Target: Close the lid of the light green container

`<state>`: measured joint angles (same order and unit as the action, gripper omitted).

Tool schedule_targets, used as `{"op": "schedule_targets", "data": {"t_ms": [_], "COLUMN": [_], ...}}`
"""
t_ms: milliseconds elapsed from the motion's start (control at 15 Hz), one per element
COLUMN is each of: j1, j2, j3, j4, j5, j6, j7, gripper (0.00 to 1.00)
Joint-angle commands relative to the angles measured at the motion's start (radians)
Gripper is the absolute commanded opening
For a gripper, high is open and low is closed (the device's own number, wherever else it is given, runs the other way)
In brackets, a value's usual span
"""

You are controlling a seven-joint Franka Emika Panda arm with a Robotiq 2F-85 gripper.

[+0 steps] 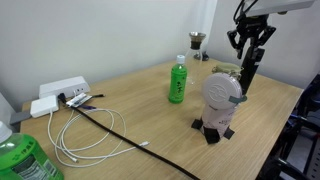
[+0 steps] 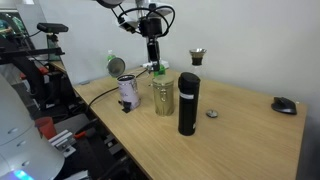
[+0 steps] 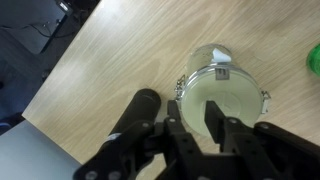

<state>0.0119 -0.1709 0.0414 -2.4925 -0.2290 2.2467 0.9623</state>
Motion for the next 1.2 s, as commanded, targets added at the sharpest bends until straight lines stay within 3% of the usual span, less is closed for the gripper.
{"op": "schedule_targets", "data": {"t_ms": [0,67,133,200,333,1133], "j1": [-0.01,-0.007,-0.004,-0.014,-0.015,-0.015], "j2": [-0.032,-0.041,-0.049,-0.024,-0.033,-0.035], "j3": [0.009,0.006,0.002,0.018,0.019,0.019], "j4": [-0.015,-0.024,-0.029,-0.001,-0.005,-0.009], "j5": [0.027,0.041,0.06,0.027,0.044,0.046], "j6": [0.014,0.034,0.048,0.011,0.019,0.025], "j7": [-0.038,-0.057,-0.083,-0.03,-0.052,-0.055], "gripper": [0.38,0.45,0.59,0.45,0.59,0.59]}}
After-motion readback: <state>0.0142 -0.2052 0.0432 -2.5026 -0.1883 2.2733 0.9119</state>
